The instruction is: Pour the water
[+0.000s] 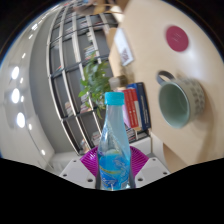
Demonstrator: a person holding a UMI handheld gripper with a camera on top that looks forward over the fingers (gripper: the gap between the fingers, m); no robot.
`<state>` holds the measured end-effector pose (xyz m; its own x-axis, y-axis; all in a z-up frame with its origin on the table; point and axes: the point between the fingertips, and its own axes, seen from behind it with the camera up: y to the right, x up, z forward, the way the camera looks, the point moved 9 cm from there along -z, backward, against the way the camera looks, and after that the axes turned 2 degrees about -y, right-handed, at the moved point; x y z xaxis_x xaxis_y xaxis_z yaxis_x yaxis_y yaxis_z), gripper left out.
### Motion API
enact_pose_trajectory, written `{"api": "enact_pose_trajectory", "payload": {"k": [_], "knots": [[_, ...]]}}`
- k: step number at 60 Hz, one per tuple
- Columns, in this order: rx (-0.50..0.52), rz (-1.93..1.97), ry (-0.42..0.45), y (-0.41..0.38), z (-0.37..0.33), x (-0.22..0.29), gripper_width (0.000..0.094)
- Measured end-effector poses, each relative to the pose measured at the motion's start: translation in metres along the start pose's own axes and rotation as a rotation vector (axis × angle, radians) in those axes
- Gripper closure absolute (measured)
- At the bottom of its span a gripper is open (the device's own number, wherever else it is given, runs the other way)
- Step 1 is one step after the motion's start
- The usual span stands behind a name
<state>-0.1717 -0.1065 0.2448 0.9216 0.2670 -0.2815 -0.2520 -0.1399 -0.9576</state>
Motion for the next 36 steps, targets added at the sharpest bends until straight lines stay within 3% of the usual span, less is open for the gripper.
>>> {"api": "enact_pose_trajectory", "payload": {"k": [5, 7, 18, 23, 36], "knots": [[-0.055, -0.402, -0.005, -0.027, -0.027, 0.001, 0.0543], [-0.087, -0.560, -0.007, -0.033, -0.008, 0.012, 0.0542], [-0.155, -1.264, 0.073, -0.084, -0.019, 0.063, 0.0512], [-0.164, -1.467, 0.103, -0.091, -0.030, 0.088, 0.0513], [-0.312, -1.710, 0.140, -0.052, -0.037, 0.173, 0.0515]]}}
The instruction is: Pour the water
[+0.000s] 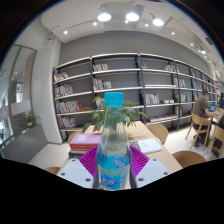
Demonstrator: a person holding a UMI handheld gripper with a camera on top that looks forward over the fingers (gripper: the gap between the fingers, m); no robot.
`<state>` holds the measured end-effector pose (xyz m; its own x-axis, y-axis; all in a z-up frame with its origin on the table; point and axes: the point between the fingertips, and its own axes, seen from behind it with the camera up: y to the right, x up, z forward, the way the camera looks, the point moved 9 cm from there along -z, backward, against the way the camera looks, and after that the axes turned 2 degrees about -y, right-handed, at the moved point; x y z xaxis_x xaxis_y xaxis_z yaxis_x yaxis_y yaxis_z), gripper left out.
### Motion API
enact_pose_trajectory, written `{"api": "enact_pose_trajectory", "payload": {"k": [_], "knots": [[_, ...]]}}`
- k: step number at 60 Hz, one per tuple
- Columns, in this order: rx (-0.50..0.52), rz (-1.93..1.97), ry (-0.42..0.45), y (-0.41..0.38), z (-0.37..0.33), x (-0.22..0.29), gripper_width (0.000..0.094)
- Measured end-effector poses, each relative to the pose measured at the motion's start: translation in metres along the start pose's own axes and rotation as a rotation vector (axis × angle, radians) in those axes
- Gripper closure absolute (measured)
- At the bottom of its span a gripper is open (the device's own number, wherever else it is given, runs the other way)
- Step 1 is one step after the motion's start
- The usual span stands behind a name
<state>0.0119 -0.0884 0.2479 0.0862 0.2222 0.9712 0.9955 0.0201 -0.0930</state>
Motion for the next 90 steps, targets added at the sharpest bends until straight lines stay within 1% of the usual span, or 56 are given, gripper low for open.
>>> {"api": "enact_pose_trajectory", "payload": {"k": [1, 7, 8, 9, 15, 16, 19, 24, 28, 30, 32, 36, 44, 46, 50, 53, 62, 67, 74, 81, 86, 90], "knots": [[-0.007, -0.010, -0.013, -0.002, -0.009, 0.006, 0.0515], [-0.035, -0.061, -0.071, 0.017, -0.003, -0.024, 0.0515], [-0.036, -0.067, -0.075, 0.026, 0.008, -0.039, 0.0513], [-0.037, -0.072, -0.087, 0.024, 0.008, -0.038, 0.0513], [-0.040, -0.100, -0.117, 0.030, 0.015, -0.056, 0.0512], [-0.042, -0.105, -0.119, 0.036, 0.023, -0.069, 0.0513], [-0.049, -0.120, -0.136, 0.036, 0.025, -0.078, 0.0513], [-0.059, -0.140, -0.160, 0.041, 0.030, -0.095, 0.0499], [-0.061, -0.130, -0.163, 0.039, 0.025, -0.107, 0.0500], [-0.064, -0.127, -0.182, 0.040, 0.022, -0.116, 0.0491], [-0.068, -0.123, -0.138, 0.040, 0.022, -0.114, 0.0497], [-0.078, -0.117, -0.125, 0.041, 0.018, -0.117, 0.0478], [-0.107, -0.099, -0.085, 0.042, 0.013, -0.120, 0.0397], [-0.127, -0.098, -0.115, 0.045, 0.013, -0.125, 0.0375], [-0.151, -0.122, -0.202, 0.049, 0.008, -0.137, 0.0248], [-0.164, -0.140, -0.251, 0.050, 0.001, -0.144, 0.0194], [-0.173, -0.129, -0.346, 0.048, -0.036, -0.165, 0.0192], [-0.177, -0.118, -0.410, 0.041, -0.069, -0.178, 0.0195], [-0.166, -0.111, -0.473, 0.019, -0.115, -0.185, 0.0194], [-0.128, -0.071, -0.490, -0.015, -0.150, -0.173, 0.0191], [-0.106, -0.072, -0.469, -0.038, -0.170, -0.154, 0.0192], [-0.089, -0.082, -0.430, -0.056, -0.182, -0.132, 0.0191]]}}
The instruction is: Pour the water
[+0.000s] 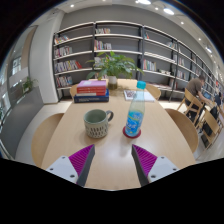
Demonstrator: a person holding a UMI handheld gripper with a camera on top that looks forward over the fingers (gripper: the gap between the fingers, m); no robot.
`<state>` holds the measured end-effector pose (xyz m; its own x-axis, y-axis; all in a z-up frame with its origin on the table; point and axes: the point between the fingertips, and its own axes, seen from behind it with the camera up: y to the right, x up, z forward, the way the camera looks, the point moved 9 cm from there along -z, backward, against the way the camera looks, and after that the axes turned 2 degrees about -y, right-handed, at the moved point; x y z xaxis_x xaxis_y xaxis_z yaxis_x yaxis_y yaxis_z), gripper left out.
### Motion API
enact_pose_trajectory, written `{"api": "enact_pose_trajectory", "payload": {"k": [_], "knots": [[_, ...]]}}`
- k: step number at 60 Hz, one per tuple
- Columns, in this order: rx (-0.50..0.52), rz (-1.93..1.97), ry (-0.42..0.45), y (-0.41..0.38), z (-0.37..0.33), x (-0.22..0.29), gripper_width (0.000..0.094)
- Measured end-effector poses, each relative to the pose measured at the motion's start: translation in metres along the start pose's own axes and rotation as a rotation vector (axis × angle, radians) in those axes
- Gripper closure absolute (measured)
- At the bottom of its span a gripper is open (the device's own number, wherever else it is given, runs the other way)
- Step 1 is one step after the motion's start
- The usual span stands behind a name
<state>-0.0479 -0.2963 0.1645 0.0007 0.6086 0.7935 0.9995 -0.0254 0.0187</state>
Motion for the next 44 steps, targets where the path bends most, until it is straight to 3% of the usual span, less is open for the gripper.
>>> {"api": "enact_pose_trajectory", "payload": {"k": [15, 44], "knots": [[0.028, -0.004, 0.127, -0.027, -0.058, 0.045, 0.0190], [0.052, 0.030, 0.245, -0.046, -0.099, 0.078, 0.0194]]}}
